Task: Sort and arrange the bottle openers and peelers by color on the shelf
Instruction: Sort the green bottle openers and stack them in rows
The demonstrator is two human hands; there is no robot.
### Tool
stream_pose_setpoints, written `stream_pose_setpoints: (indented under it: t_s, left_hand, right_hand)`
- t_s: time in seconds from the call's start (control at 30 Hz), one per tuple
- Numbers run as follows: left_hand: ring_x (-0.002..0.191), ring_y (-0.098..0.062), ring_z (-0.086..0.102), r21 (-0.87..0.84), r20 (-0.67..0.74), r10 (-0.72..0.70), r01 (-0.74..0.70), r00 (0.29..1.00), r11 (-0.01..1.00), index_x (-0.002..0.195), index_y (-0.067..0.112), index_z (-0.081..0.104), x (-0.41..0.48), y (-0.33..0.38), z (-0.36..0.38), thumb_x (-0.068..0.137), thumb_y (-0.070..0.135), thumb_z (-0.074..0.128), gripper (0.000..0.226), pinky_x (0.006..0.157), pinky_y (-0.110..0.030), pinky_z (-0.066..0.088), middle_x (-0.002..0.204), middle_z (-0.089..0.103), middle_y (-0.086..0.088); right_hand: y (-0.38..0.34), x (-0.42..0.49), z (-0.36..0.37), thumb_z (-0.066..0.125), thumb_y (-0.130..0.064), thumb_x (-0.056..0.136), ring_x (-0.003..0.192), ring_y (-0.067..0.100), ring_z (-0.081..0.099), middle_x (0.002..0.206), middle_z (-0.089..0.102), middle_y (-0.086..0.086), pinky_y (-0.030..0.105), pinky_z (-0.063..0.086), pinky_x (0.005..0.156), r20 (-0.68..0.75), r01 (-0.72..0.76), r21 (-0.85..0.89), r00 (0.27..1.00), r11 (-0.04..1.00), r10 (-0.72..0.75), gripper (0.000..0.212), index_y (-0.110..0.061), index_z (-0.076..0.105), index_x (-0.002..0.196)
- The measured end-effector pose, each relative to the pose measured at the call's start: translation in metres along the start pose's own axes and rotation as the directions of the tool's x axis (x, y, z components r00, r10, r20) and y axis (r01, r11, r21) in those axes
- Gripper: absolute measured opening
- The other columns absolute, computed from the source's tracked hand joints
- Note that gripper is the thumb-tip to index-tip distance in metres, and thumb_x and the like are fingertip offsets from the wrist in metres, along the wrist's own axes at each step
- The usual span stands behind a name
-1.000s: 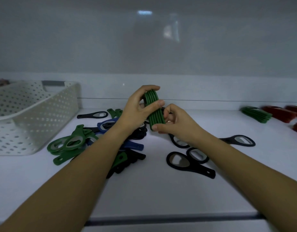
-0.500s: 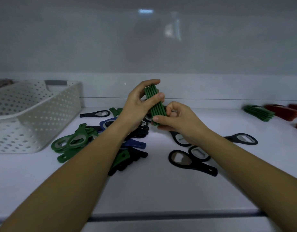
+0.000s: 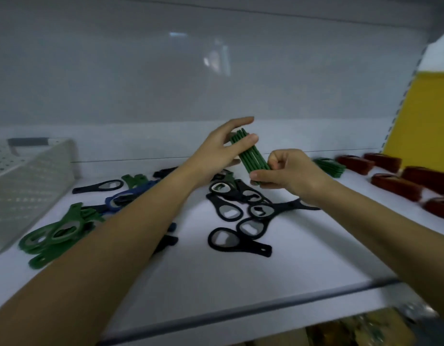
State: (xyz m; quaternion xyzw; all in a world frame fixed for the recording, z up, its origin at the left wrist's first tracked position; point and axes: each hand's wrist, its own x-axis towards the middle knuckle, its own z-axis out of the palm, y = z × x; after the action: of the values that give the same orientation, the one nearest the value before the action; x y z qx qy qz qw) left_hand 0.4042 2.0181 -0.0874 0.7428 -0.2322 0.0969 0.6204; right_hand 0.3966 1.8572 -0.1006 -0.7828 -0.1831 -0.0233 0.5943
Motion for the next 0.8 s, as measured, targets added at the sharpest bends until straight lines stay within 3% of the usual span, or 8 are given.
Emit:
stream_pose_setpoints:
  t_s: [0.07,0.17,0.33,0.4,0.47,0.53,0.67,0.8]
  left_hand:
    - [0.117,-0.017,0.051,0.029,0.057,-0.063,0.062,0.996,0.998,0.123,0.036,0.049,0.013,-0.003,0.032,0.092,0.033,0.055,0.032,0.091,-0.031,0.049,0.126,0.051,-0.004]
    - [0.109,-0.016,0.052,-0.006,0.102,-0.147,0.149,0.984,0.989,0.133,0.024,0.046,0.029,-0.013,0.088,0.094,0.032,0.051,0.04,0.084,-0.024,0.047,0.128,0.049,-0.007]
    - [0.104,-0.018,0.056,-0.223,0.201,-0.29,0.332,0.936,0.916,0.126,0.013,0.047,0.051,-0.028,0.168,0.096,0.03,0.048,0.034,0.091,-0.029,0.047,0.119,0.055,-0.009]
    - [0.11,-0.021,0.056,-0.11,0.189,-0.309,0.333,0.932,0.937,0.126,0.013,0.048,0.059,-0.036,0.19,0.097,0.037,0.045,0.038,0.092,-0.031,0.045,0.124,0.056,-0.008]
    - [0.114,-0.025,0.052,0.198,0.152,-0.307,0.275,0.939,0.941,0.134,0.014,0.043,0.06,-0.046,0.2,0.098,0.037,0.039,0.043,0.088,-0.029,0.041,0.131,0.052,-0.01]
    - [0.117,-0.029,0.05,0.471,0.146,-0.248,0.153,0.958,0.869,0.138,0.01,0.034,0.057,-0.06,0.202,0.099,0.027,0.038,0.042,0.093,-0.032,0.041,0.133,0.05,-0.015]
    - [0.111,-0.03,0.054,0.482,0.092,-0.102,0.046,0.99,0.875,0.138,0.013,0.035,0.056,-0.066,0.194,0.098,0.017,0.039,0.041,0.095,-0.038,0.045,0.126,0.056,-0.013]
    - [0.107,-0.029,0.055,0.504,0.057,-0.1,0.058,0.993,0.862,0.135,0.013,0.039,0.054,-0.069,0.189,0.096,0.014,0.04,0.039,0.091,-0.038,0.047,0.123,0.057,-0.012]
  right_hand:
    - [0.01,-0.011,-0.028,0.073,-0.001,0.073,0.072,0.025,0.069,0.06,0.057,0.008,0.028,0.058,0.068,-0.044,-0.063,-0.073,0.997,0.995,0.06,0.047,-0.014,0.032,0.055]
    - [0.027,-0.03,-0.07,0.075,-0.001,0.072,0.051,0.012,0.063,0.051,0.052,0.004,0.021,0.053,0.053,-0.14,-0.148,-0.209,0.983,0.967,0.121,0.047,-0.013,0.033,0.053]
    - [0.047,-0.049,-0.136,0.075,-0.002,0.072,0.077,0.032,0.07,0.069,0.063,0.019,0.044,0.056,0.075,-0.306,-0.307,-0.373,0.932,0.876,0.196,0.047,-0.013,0.034,0.052]
    - [0.051,-0.052,-0.157,0.076,-0.007,0.071,0.075,0.031,0.07,0.07,0.067,0.021,0.043,0.055,0.075,-0.354,-0.351,-0.534,0.919,0.769,0.174,0.047,-0.014,0.035,0.05]
    - [0.054,-0.051,-0.173,0.075,-0.011,0.073,0.069,0.03,0.067,0.072,0.067,0.02,0.034,0.051,0.062,-0.372,-0.393,-0.669,0.912,0.631,0.174,0.043,-0.013,0.038,0.051]
    - [0.059,-0.047,-0.183,0.073,-0.014,0.076,0.055,0.019,0.056,0.061,0.059,0.01,0.023,0.04,0.047,-0.385,-0.431,-0.733,0.901,0.526,0.201,0.04,-0.013,0.04,0.053]
    - [0.066,-0.034,-0.188,0.071,-0.014,0.078,0.052,0.012,0.041,0.057,0.044,0.001,0.023,0.03,0.045,-0.416,-0.481,-0.761,0.877,0.435,0.241,0.04,-0.015,0.038,0.055]
    - [0.073,-0.019,-0.181,0.069,-0.012,0.078,0.064,0.021,0.05,0.062,0.048,0.002,0.025,0.034,0.048,-0.426,-0.49,-0.78,0.871,0.388,0.244,0.034,-0.014,0.041,0.059]
